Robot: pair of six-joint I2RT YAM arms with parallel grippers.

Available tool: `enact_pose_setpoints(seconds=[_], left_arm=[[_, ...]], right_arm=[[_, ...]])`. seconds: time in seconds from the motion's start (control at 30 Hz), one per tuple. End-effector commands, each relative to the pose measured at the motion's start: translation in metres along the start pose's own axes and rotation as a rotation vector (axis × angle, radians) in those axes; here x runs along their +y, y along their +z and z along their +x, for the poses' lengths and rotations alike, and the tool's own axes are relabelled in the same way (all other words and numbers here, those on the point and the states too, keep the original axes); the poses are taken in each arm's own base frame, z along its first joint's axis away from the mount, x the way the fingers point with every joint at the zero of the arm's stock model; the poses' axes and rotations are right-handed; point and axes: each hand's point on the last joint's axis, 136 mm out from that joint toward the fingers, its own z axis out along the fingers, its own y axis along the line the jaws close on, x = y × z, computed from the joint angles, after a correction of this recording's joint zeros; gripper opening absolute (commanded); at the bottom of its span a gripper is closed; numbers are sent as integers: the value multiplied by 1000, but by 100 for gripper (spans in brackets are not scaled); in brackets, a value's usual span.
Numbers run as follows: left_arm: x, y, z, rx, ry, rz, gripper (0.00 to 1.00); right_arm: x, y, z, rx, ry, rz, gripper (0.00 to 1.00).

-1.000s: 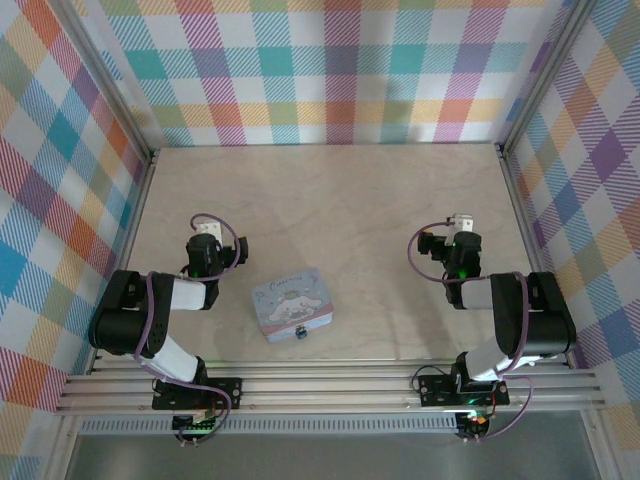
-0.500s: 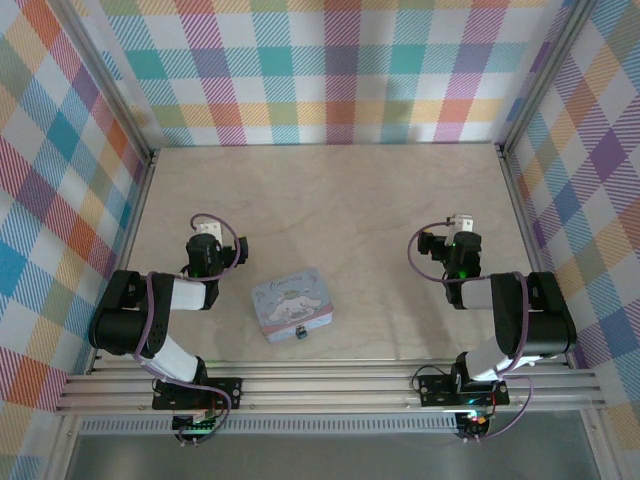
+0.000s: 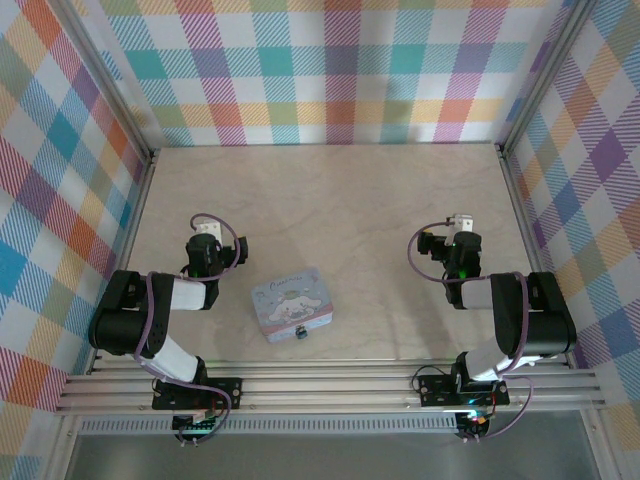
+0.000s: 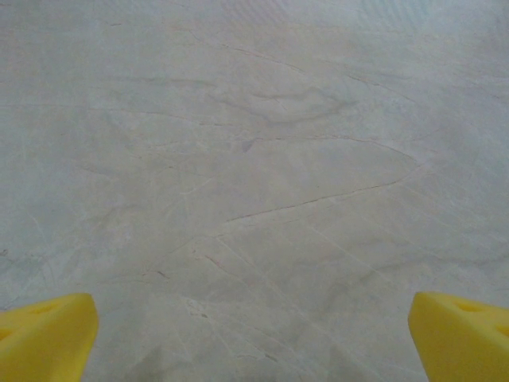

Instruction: Unlock the padlock with the key

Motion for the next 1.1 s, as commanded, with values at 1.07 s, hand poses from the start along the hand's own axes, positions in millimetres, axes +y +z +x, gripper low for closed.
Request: enact_pose_setpoints(seconds=[1.07], left_arm=[[-74,-226,65,778,-763,321,61]], right_arm=[[266,-173,66,1083,42,-596,63]])
